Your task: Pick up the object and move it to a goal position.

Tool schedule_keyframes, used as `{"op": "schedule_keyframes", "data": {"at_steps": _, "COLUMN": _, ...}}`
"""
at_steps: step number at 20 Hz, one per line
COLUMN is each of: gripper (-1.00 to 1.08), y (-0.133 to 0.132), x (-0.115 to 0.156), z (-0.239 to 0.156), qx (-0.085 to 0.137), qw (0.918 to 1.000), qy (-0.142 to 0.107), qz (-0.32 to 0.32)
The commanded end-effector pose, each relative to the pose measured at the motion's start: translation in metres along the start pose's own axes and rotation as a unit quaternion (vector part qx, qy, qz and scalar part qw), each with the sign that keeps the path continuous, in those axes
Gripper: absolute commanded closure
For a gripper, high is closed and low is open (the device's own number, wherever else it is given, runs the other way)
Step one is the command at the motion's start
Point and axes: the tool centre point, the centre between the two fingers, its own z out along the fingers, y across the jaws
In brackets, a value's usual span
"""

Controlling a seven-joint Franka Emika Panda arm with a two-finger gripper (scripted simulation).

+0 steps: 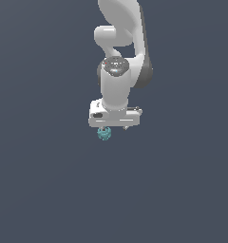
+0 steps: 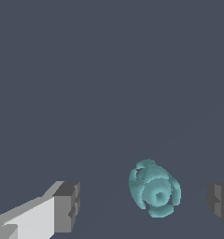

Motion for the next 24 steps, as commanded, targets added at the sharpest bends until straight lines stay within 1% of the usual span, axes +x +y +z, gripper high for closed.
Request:
{"op": "schedule_keyframes", "data": {"at_steps": 1, "gripper": -0.92, "y": 0.000, "x": 0.000, "z": 0.000, "qx": 0.000, "qw": 1.0000, "qy": 0.000, "qz": 0.000}}
{"op": "schedule_keyframes", "data": {"at_steps": 10, "gripper": -0.92, "y": 0.010, "x": 0.005, "z": -0.013, "qx": 0.013, "qw": 0.9994, "qy": 0.014, "qz": 0.028}}
{"op": "schedule_keyframes", "data": {"at_steps": 17, "gripper": -0.92, "y": 0.010, "x": 0.005, "z": -0.012, "qx": 0.013, "qw": 0.9994, "qy": 0.014, "qz": 0.030}}
{"op": "schedule_keyframes", "data": {"at_steps": 24, "gripper": -0.92, "y": 0.014, "x": -0.002, "z": -0.001, "qx": 0.014, "qw": 0.9977, "qy": 0.012, "qz": 0.066}}
